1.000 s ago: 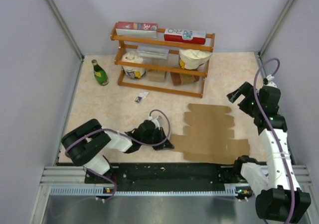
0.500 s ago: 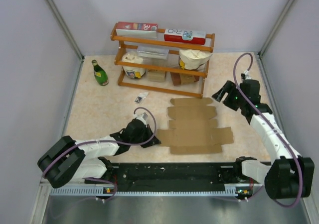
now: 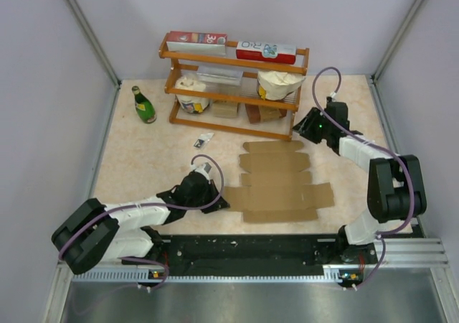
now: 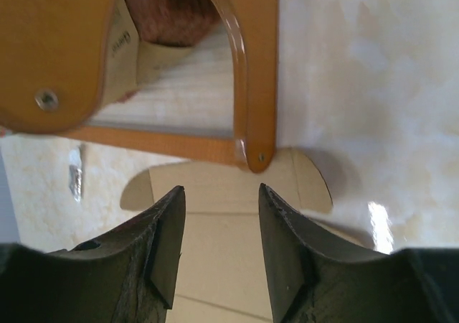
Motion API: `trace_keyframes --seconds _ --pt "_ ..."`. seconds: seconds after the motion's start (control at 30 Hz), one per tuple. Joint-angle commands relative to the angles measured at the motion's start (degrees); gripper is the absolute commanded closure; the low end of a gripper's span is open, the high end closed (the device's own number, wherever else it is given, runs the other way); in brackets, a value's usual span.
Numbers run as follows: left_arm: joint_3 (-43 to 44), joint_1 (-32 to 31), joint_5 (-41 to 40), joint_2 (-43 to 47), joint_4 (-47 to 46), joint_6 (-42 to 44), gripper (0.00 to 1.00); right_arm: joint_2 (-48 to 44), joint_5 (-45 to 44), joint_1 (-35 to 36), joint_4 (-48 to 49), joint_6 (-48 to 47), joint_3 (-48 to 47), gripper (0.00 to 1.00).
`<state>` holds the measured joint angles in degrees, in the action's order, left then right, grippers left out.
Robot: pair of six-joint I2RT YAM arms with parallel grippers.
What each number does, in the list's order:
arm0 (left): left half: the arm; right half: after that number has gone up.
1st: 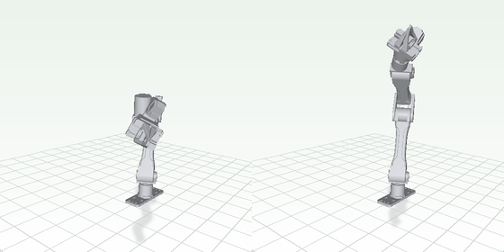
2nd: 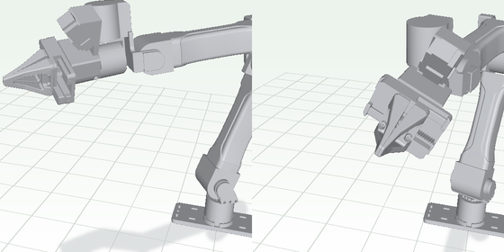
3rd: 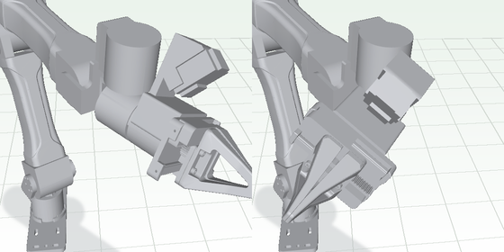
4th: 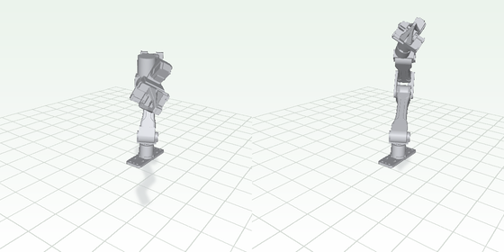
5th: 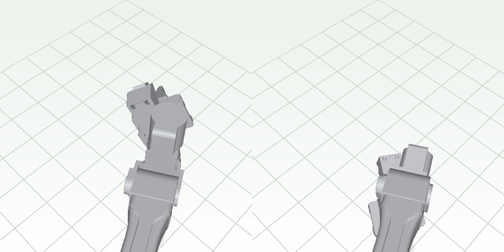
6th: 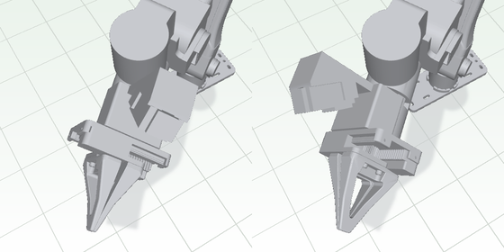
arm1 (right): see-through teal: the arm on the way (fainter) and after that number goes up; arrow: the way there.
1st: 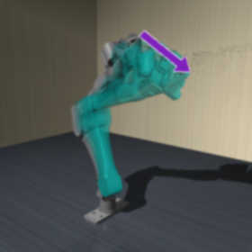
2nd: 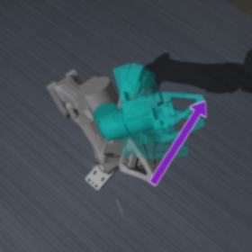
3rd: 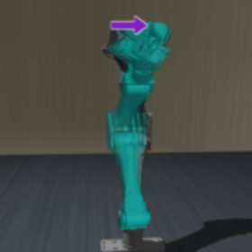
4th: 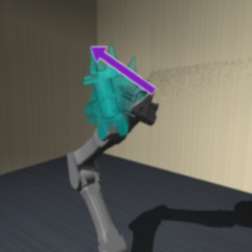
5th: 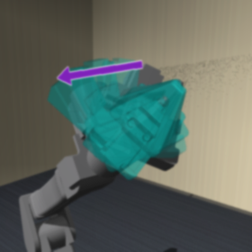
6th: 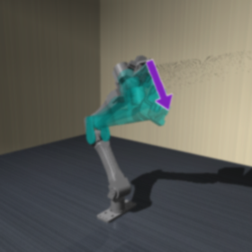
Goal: Fold the paper box
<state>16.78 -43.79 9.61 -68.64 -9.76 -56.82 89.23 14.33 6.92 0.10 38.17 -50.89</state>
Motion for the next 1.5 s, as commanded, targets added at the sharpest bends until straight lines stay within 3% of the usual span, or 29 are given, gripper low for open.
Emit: trace_keyframes --seconds 0.0,0.57,1.47 --pt "0.9 0.5 -1.8 -1.8 4.0 1.7 1.00 4.7 1.9 0.3 9.8 2.4 -5.2 0.55" --pt "1.9 0.5 -0.3 -3.1 3.4 1.5 1.00 20.8 6.5 -4.6 10.1 5.0 -19.4 0.53" --pt "1.2 0.5 -0.4 -1.6 4.2 0.8 1.00 39.2 9.6 -8.7 -2.8 2.6 -48.6 0.53"
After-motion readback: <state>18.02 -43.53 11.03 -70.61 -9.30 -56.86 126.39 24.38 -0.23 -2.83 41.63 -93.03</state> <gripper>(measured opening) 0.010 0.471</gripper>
